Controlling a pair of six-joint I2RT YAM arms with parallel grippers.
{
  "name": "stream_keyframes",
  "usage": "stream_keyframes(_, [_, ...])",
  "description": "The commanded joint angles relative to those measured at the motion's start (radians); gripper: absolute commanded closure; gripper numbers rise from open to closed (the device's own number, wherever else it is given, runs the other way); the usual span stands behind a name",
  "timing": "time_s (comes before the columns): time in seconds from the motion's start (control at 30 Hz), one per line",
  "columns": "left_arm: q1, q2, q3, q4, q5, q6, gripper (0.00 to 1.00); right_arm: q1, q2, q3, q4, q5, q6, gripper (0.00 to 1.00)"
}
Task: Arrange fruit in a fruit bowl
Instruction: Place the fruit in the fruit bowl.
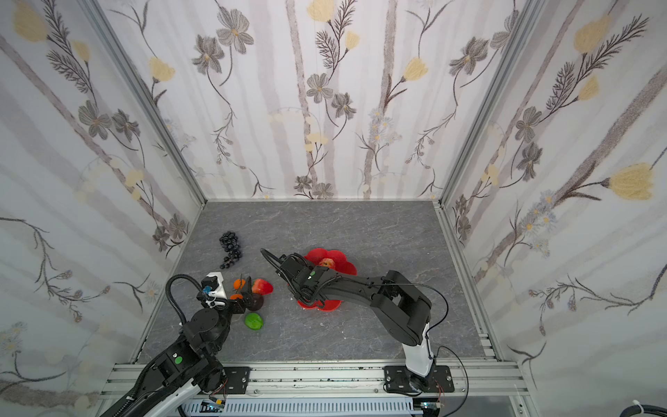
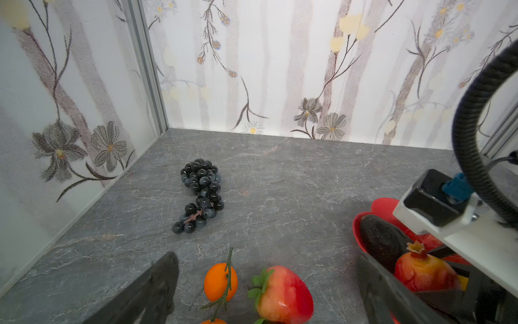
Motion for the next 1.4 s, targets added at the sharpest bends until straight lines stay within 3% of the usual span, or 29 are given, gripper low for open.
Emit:
stream_keyframes(0.0, [0.002,-0.015,-0.004,0.009,-0.011,-0.004,0.01,-0.004,0.017,0.010,0.018,0.007,-0.015,0.44])
stream_keyframes(0.63, [0.005,-0.014,-0.006,0.015,0.010,-0.001,0.01,-0.006,0.047,0.031,0.019,-0.014,-0.007,0.33])
stream_keyframes(1.37, [0.007,-0.010,-0.009,0.018,0.018,-0.003,0.01,-0.006,0.003,0.038,0.008,-0.037,0.009,0.31])
